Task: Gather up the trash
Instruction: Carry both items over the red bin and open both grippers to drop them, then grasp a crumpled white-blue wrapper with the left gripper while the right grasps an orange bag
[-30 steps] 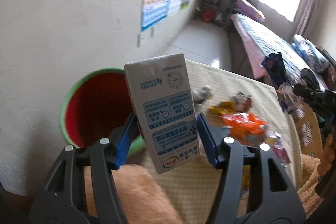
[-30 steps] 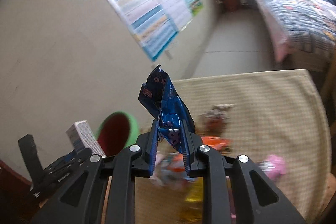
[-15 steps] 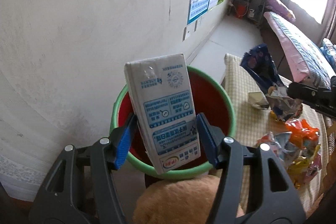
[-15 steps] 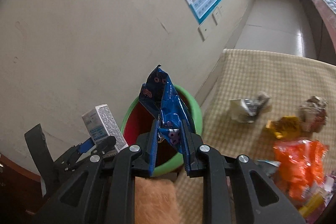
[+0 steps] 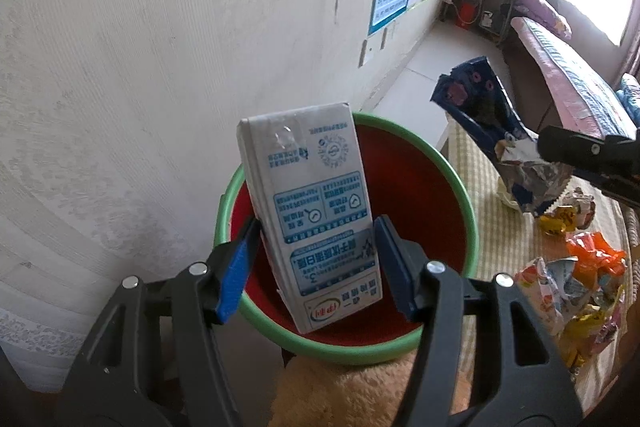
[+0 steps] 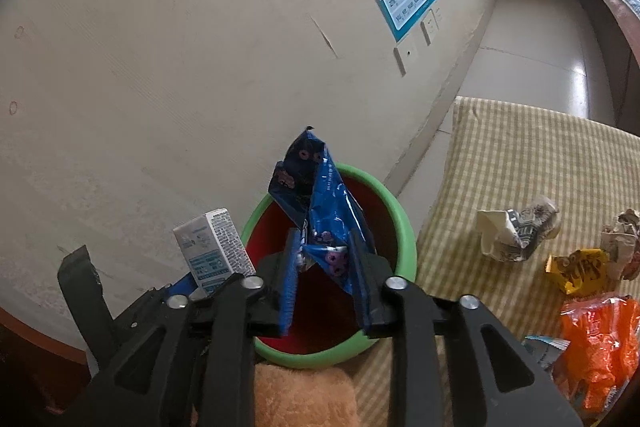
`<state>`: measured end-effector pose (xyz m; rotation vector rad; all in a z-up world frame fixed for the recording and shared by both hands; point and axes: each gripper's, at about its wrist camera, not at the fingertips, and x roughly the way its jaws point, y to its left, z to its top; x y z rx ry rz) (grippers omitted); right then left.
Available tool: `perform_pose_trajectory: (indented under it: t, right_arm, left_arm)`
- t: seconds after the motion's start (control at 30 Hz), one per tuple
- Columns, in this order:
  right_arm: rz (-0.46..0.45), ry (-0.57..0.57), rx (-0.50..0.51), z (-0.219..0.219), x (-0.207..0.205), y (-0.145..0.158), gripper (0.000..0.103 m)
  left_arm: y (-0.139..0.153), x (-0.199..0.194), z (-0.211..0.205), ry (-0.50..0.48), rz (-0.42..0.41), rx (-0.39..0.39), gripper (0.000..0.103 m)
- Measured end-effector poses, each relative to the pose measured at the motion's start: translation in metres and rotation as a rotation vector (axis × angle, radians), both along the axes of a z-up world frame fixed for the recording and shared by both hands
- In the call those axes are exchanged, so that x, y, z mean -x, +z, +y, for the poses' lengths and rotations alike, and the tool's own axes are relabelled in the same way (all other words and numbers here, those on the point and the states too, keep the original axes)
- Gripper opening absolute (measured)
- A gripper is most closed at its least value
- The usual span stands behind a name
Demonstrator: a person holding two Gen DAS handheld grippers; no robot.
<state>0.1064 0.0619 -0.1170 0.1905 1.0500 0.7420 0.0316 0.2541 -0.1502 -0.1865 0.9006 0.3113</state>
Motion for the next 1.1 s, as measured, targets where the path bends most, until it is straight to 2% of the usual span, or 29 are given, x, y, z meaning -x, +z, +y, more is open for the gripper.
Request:
perform_pose_trajectory:
  t: [0.1,0.33,0.53,0.83,0.97,1.1]
  right_arm:
    - [-0.009,0.001,-0.006,0.000,0.003,0.005,0.038]
    - [-0.038,-0.007,-0.016,-0.020,0.014,0.016,0.038]
    - [-0.090,-0.037,0.001,-0.070,0.044,0.028,0.039]
    - [-0.138,-0.187,0.154,-0.172,0.110,0.013,0.042]
    - [-0.149,-0.276,0.210,-0.213,0.130,0.004,0.042]
    - [-0.119,-0.362,0.214,-0.250,0.144,-0.008,0.042]
  left_arm:
    - [0.000,-0.001,0.001,0.017,-0.003,-0.006,0.070]
    - [0.007,0.005,-0.003,0.021,-0.015,-0.001,0.071]
    - [0.019,0.011,-0.025,-0.014,-0.041,0.019,0.071]
    - [0.020,0.009,-0.114,-0.192,-0.033,0.085,0.070]
    - [0.016,0.004,-0.173,-0.324,-0.012,0.110,0.070]
    - [0.010,-0.005,-0.214,-0.414,0.000,0.146,0.068]
